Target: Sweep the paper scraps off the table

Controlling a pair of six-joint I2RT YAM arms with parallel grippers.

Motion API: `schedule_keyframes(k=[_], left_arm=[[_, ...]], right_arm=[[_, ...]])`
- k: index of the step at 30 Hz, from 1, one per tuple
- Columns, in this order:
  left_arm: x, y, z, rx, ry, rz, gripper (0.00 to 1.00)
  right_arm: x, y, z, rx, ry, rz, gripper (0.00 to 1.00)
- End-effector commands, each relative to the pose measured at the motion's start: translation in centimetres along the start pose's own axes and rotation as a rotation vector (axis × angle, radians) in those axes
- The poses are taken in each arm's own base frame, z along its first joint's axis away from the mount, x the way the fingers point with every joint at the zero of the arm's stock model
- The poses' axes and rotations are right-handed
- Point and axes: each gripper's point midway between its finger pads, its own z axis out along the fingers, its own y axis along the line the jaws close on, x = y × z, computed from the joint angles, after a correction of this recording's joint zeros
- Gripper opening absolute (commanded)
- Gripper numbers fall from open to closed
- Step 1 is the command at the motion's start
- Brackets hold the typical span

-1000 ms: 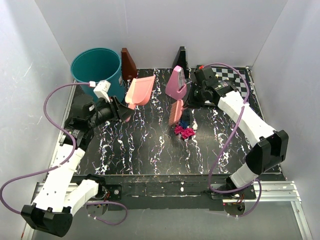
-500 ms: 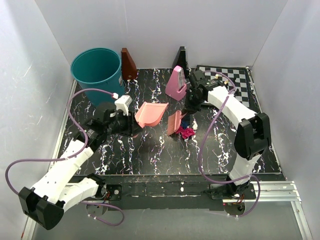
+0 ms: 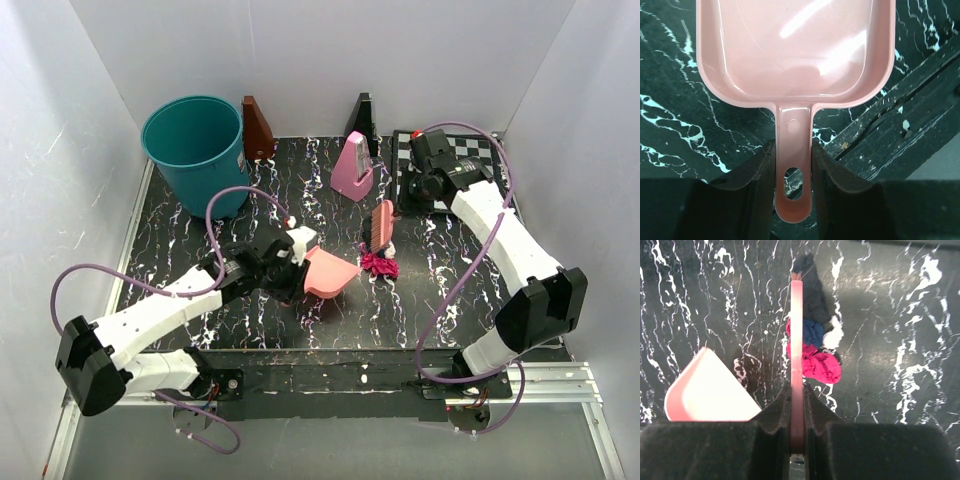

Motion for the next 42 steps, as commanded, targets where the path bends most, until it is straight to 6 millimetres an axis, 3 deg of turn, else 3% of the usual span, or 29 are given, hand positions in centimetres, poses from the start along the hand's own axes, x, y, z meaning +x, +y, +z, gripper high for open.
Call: schedule_keyframes(k=[1, 4, 7, 10, 12, 20, 25, 30, 33, 35, 38, 42], left_arm=[[1.0, -1.1, 0.7, -0.029, 0.038, 0.145, 0.0], [2.4, -1.6, 1.5, -0.055, 0.112, 0.217, 0.0], [3.3, -1.7, 2.4, -0.089, 0.17, 0.264, 0.0], [3.4, -1.4, 3.6, -0.148, 0.198, 0.295, 0.0], [3.1, -1.6, 4.3, -0.173, 0.204, 0.304, 0.0], [1.5, -2.8, 6.9, -0.149, 0.173, 0.303, 0.0], [1.3, -2.8, 7.7, -0.151, 0.188, 0.312, 0.0], [1.4, -2.7, 8.3, -0.145, 0.192, 0.302, 0.0], [1.1, -2.8, 8.4, -0.14, 0.185, 0.298, 0.0], [0.9, -2.8, 8.4, -0.138, 0.181, 0.297, 0.0], [0.8, -2.8, 8.4, -0.135, 0.179, 0.295, 0.0], [0.7, -2.8, 8.2, -0.137, 0.172, 0.287, 0.0]], right_arm=[[-3.0, -0.8, -1.6, 0.03, -0.1, -0.077, 0.01], [-3.7, -2.4, -1.3, 0.129, -0.075, -0.183, 0.01], [-5.0, -6.6, -1.1, 0.407, -0.02, -0.239, 0.01], [-5.6, -9.5, -0.5, 0.623, 0.04, -0.34, 0.01], [-5.0, -9.6, 0.7, 0.651, 0.088, -0.402, 0.01], [-0.8, -7.1, 5.4, 0.671, 0.255, -0.7, 0.01], [1.7, -1.6, 6.2, 0.378, 0.235, -0.726, 0.01], [4.9, 4.2, 3.7, -0.045, 0.232, -0.671, 0.01], [8.1, 8.8, 0.6, -0.387, 0.304, -0.637, 0.01], [8.7, 10.1, -1.0, -0.486, 0.306, -0.624, 0.01], [7.6, 9.3, -1.9, -0.416, 0.247, -0.622, 0.01], [3.8, 4.4, -1.6, -0.074, 0.146, -0.63, 0.01]])
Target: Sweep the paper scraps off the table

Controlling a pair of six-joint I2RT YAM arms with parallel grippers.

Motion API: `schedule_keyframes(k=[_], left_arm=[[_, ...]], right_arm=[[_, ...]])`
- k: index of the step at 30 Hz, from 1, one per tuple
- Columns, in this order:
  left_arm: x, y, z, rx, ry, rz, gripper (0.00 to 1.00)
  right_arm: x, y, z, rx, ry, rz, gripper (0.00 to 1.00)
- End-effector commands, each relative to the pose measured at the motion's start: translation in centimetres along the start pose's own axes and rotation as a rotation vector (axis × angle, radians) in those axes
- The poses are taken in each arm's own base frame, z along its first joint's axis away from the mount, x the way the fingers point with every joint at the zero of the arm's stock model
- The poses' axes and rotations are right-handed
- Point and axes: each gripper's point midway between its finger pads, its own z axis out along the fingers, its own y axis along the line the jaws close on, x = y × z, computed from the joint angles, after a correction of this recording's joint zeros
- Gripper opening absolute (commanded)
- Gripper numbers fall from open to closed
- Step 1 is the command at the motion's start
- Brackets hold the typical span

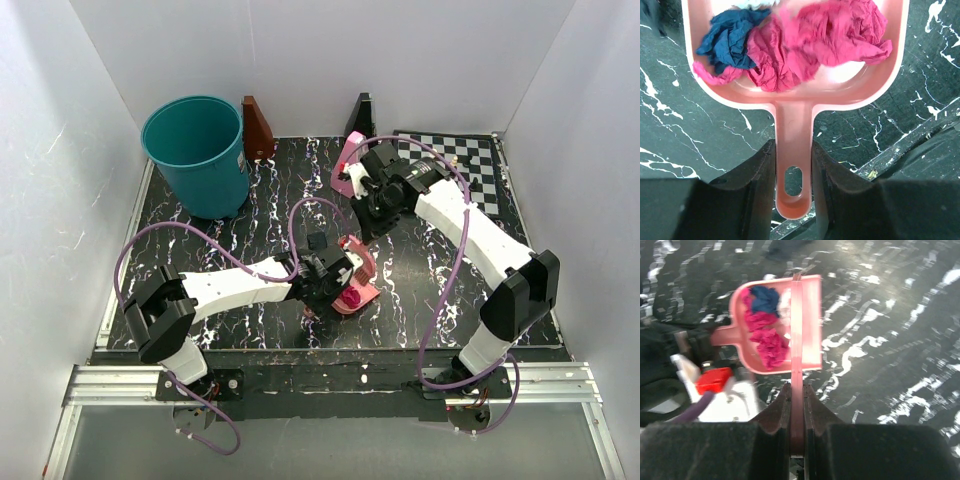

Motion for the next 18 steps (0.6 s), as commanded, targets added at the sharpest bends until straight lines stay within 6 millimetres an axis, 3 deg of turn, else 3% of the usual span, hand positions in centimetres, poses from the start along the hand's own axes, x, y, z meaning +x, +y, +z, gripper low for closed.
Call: schedule_keyframes(k=[1, 8, 13, 18], left_arm=[[-2.0, 0.0, -0.8, 0.007, -0.062, -0.015, 0.0], [-1.0, -0.3, -0.6, 0.017, -0.046, -0.058, 0.0], [-0.8, -0.4, -0.7, 0.018, -0.043, -0.1, 0.0], [-1.0, -0.3, -1.4, 0.014, -0.07, -0.166, 0.0]], right_arm=[[-0.9, -5.1, -2.9, 0.304, -0.043, 0.058, 0.01], [-3.6, -10.9, -5.2, 0.652, -0.123, 0.081, 0.01], [-4.7, -12.8, -1.7, 0.683, -0.072, -0.082, 0.01], [-4.2, -13.7, -0.8, 0.729, -0.015, -0.039, 0.01]])
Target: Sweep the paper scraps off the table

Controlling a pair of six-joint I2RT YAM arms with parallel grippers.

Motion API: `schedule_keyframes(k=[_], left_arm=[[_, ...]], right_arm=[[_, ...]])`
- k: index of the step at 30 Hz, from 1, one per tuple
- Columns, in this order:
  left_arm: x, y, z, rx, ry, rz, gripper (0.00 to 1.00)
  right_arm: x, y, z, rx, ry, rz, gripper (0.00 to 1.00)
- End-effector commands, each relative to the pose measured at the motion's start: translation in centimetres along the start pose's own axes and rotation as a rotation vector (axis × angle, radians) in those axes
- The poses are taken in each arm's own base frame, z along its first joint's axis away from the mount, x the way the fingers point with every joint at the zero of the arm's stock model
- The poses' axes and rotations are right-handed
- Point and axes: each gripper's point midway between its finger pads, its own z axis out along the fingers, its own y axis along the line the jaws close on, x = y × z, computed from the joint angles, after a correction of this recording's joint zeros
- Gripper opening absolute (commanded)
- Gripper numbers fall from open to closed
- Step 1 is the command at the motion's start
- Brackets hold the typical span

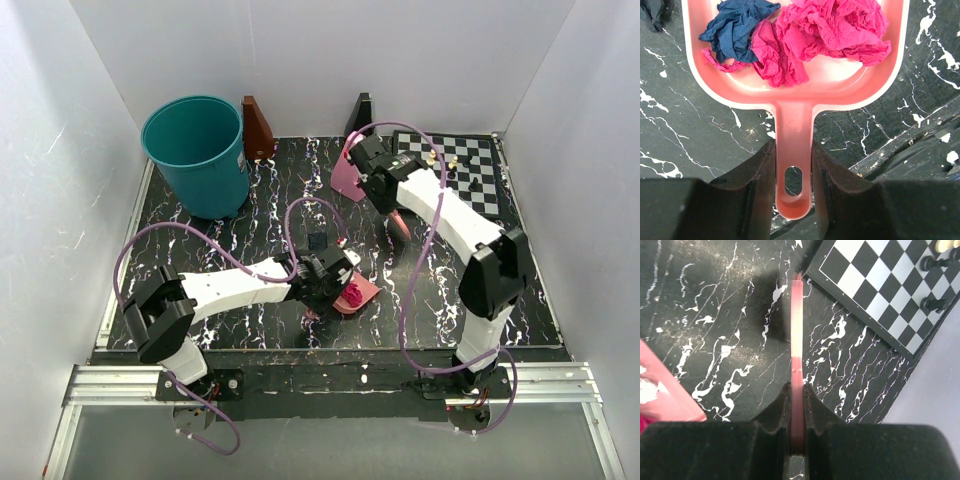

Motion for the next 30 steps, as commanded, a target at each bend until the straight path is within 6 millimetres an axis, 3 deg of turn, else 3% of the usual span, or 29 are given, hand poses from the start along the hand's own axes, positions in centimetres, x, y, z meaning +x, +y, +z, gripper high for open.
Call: schedule_keyframes(k=[1, 8, 11, 15, 21, 30], left_arm=[[-1.2, 0.4, -1.9, -0.005, -0.086, -0.082, 0.0], [-3.4, 2.4, -7.6, -0.065, -0.193, -0.117, 0.0], [-3.9, 3.8, -10.1, -0.082, -0.212, -0.135, 0.0], [-4.6, 5.8, -12.5, -0.077, -0.232, -0.164, 0.0], [-6.1, 10.5, -16.0, -0.132, -0.276, -0.215, 0.0], [-11.5, 18.6, -22.8, -0.178, -0.411, -0.386, 0.0]], right_arm=[[-1.1, -1.2, 0.2, 0.085, -0.035, 0.022, 0.01], [-2.3, -2.6, -3.1, 0.074, -0.236, 0.156, 0.01], [-1.9, -4.6, -3.9, 0.129, -0.241, 0.284, 0.01], [-1.3, -4.5, -4.1, 0.073, -0.22, 0.338, 0.01], [-0.6, -3.3, -3.9, 0.016, -0.207, 0.334, 0.01], [-0.3, -3.0, -3.9, 0.002, -0.21, 0.324, 0.01]])
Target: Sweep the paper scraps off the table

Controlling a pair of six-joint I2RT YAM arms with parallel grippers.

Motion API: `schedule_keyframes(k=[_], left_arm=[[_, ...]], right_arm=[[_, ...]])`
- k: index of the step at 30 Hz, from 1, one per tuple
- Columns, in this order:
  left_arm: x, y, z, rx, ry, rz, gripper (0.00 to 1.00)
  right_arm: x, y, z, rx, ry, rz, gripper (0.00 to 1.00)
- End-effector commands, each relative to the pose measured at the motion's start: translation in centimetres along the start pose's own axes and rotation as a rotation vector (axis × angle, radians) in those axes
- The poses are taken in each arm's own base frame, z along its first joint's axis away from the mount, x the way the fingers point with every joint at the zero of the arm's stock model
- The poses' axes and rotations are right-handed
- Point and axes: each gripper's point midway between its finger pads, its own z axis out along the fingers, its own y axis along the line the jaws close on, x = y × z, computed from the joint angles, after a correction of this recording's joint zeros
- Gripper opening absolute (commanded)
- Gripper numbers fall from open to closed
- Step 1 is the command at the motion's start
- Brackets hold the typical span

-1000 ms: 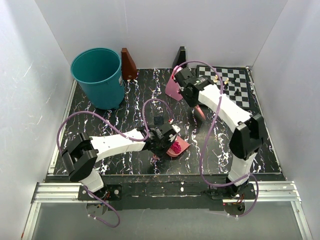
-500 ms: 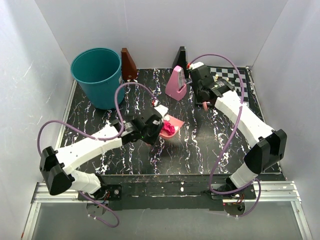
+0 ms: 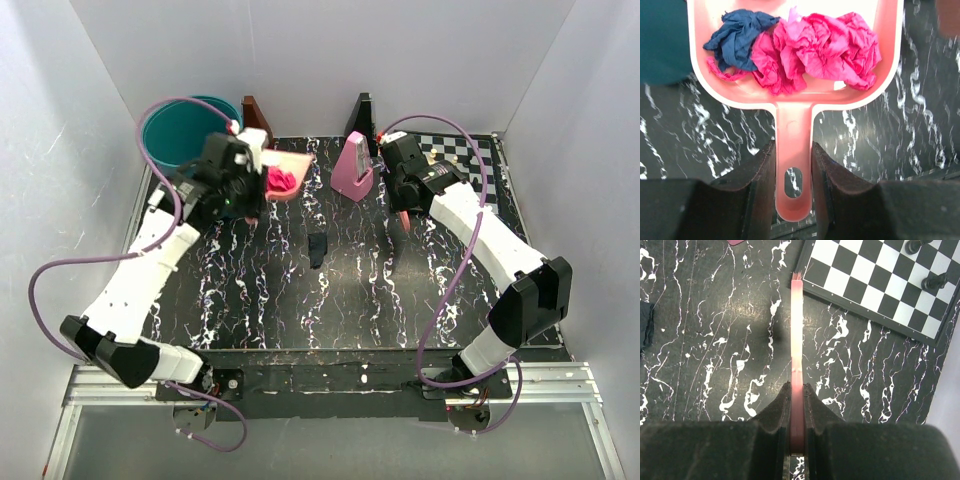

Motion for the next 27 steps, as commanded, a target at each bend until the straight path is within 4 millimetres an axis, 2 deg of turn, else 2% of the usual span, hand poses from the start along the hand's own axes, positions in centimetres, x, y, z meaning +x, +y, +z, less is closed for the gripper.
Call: schedule_keyframes(k=[1, 7, 9, 12, 14, 16, 20, 22, 25, 27], left_arm=[[-4.4, 2.2, -1.8, 0.019, -0.058, -0.046, 0.0], [-10.2, 6.3, -2.3, 0.094, -0.171, -0.24, 0.0], [-12.1, 7.0, -2.3, 0.177, -0.23, -0.332, 0.0], [-13.8, 8.3, -1.7, 0.31, -0.27, -0.493, 0.0], [-15.1, 9.5, -2.1, 0.427, -0.32, -0.596, 0.0], [-15.4, 10.2, -2.1, 0.538, -0.355, -0.709, 0.0], [-15.9, 12.3, -3.7, 0.746, -0.471, -0.942, 0.0], [-16.1, 13.1, -4.7, 0.858, -0.563, -0.99, 0.0], [-15.7, 13.9, -5.0, 1.017, -0.584, -1.11, 0.0], [-15.9, 13.9, -5.4, 1.102, -0.585, -1.112, 0.0]], right_arm=[[-1.2, -0.2, -1.3, -0.014, -0.062, 0.033, 0.01], [-1.0, 0.2, -1.3, -0.036, -0.063, 0.032, 0.01], [-1.0, 0.4, -1.1, -0.04, -0.068, 0.031, 0.01], [-1.0, 0.3, -1.1, -0.04, -0.06, 0.027, 0.01], [-1.1, 0.4, -1.3, -0.045, -0.064, 0.029, 0.01], [-1.1, 0.3, -1.4, -0.045, -0.064, 0.035, 0.01], [-1.0, 0.2, -1.5, -0.039, -0.06, 0.043, 0.01], [-0.9, 0.4, -1.5, -0.048, -0.056, 0.041, 0.01], [-0.9, 0.6, -1.6, -0.06, -0.055, 0.044, 0.01], [-1.0, 0.8, -1.7, -0.072, -0.054, 0.047, 0.01]])
